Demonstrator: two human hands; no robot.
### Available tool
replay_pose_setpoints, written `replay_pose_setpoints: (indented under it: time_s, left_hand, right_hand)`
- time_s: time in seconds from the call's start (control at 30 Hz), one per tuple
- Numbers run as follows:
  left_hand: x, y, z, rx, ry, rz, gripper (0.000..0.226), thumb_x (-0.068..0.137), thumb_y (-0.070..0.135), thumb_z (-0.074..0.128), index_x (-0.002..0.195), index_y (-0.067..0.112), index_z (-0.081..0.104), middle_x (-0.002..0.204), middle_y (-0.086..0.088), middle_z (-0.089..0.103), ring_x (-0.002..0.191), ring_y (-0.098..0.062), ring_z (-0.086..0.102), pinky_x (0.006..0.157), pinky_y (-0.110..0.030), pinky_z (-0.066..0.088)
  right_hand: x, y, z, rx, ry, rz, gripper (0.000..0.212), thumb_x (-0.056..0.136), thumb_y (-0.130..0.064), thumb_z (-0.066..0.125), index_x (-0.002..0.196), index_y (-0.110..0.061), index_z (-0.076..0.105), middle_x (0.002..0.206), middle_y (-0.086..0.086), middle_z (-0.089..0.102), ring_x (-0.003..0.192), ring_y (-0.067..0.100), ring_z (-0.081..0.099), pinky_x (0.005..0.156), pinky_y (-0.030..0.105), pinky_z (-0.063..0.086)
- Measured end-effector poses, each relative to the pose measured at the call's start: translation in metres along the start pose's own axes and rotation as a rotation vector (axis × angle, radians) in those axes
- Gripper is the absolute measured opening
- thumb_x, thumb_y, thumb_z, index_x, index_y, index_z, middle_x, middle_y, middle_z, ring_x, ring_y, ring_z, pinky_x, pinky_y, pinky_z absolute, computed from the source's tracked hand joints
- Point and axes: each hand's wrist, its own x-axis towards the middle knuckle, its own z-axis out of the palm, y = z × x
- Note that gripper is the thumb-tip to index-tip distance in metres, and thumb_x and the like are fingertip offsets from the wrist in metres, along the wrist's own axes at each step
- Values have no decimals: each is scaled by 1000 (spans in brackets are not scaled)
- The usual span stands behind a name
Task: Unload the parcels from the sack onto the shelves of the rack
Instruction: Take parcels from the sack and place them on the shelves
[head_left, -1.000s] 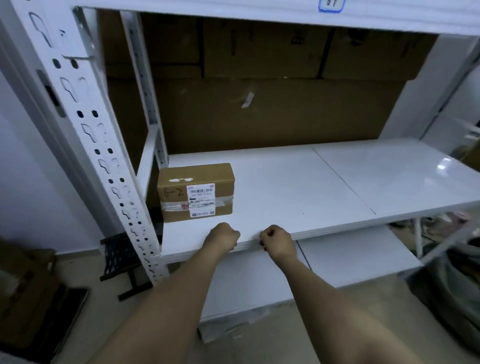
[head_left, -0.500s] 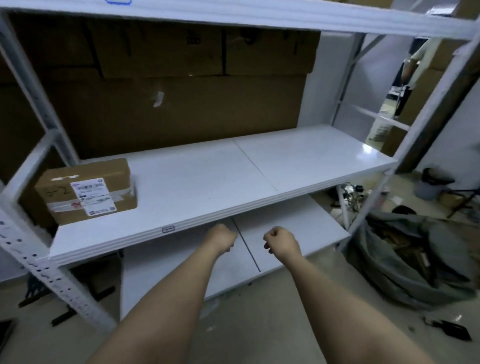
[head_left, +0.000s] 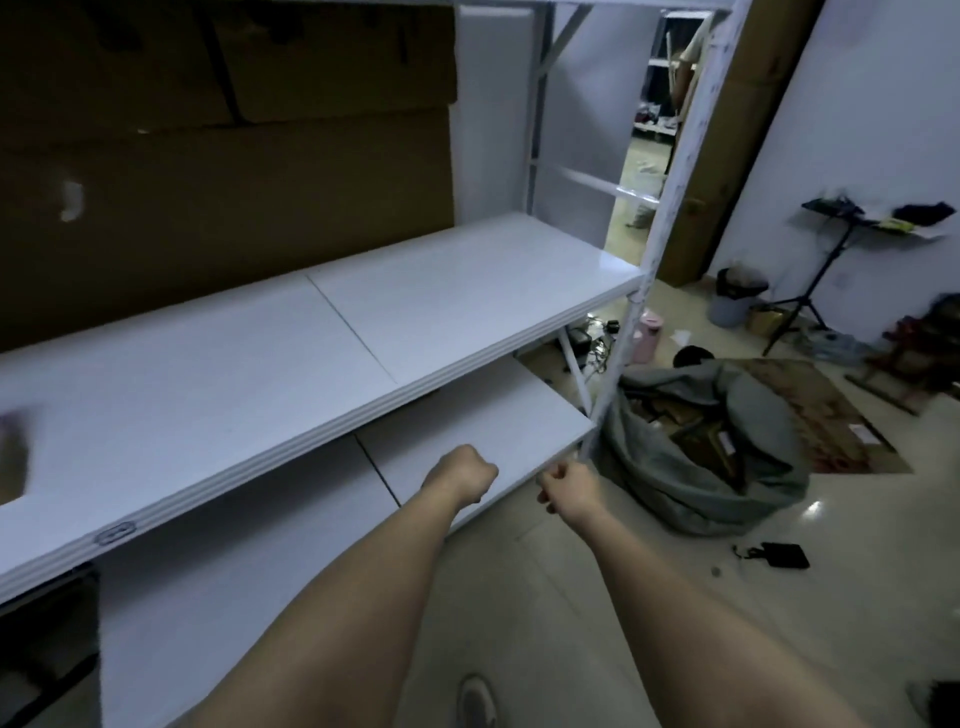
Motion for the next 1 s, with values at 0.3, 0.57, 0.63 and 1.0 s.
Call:
replay_pose_setpoints:
  time_s: [0.3,0.57,0.63,1.0]
  left_hand:
    - [126,92,56,97,-95,34,28,92,29,48,110,9,58,108,-11,65,95,-27,63,89,-39,52]
    - [207,182,86,186,-204,83,35,94,31,47,117,8,55,116,-13,62,102,-29,62,87,-38,52]
    - [225,203,96,183,-231,85,34,95,32,46,117,6,54,116,-13,62,101,-29,63,77,-33,48]
    - [319,312,194,101,-232,10,36,92,28,50,118,4,58,112,-15,62,98,-29,62,86,-39,53]
  right_hand:
    - [105,8,-83,-53,77,77,15,96,-25,51,89,-15,59,82,3,68,75,20,64,75,34,52]
    - [193,15,-153,-92,125,150,16,95,-26,52,84,-18,60,75,0,65,75,20,64,74,35,52]
    - [214,19,-170,-87,130,161,20,95,-24,51,78,-18,60,75,3,64,73,21,62,68,32,48]
    - [353,75,-281,-179,21,149,18,97,-31,48,105,-20,61,96,5,65,86,22,64,77,35,53]
